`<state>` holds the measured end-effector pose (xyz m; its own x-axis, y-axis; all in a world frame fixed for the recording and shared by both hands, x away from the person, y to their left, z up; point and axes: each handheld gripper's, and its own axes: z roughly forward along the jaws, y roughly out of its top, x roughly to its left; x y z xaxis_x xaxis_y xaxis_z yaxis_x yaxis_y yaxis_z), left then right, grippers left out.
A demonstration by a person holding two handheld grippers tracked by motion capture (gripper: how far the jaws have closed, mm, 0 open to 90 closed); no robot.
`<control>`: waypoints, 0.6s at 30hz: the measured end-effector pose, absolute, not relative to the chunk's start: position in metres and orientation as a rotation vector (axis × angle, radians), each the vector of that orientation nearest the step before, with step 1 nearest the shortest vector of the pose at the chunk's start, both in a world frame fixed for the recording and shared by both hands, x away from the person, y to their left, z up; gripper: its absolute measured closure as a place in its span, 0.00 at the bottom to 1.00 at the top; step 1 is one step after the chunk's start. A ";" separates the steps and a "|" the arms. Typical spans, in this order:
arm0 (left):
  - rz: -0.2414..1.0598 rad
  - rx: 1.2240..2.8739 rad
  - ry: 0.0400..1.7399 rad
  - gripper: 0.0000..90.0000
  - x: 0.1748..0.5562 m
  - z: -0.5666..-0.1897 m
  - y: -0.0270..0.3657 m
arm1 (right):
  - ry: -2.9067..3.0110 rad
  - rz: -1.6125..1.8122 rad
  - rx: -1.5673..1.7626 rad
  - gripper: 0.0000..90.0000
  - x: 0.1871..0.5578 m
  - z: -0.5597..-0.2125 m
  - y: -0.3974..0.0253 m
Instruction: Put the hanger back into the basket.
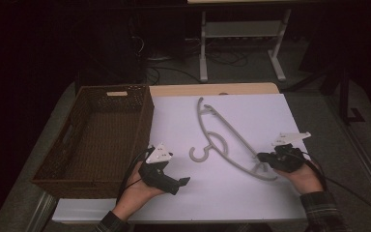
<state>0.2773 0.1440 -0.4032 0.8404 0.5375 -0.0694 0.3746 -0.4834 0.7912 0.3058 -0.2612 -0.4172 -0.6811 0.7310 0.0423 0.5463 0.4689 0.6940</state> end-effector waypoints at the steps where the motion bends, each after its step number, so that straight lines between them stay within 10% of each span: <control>1: 0.234 2.134 0.664 0.00 0.277 -0.403 0.144 | 2.460 0.997 1.115 0.99 0.300 -0.420 -0.275; 18: 0.233 2.126 0.670 0.00 0.277 -0.403 0.144 | 2.505 0.928 1.180 0.99 0.308 -0.443 -0.288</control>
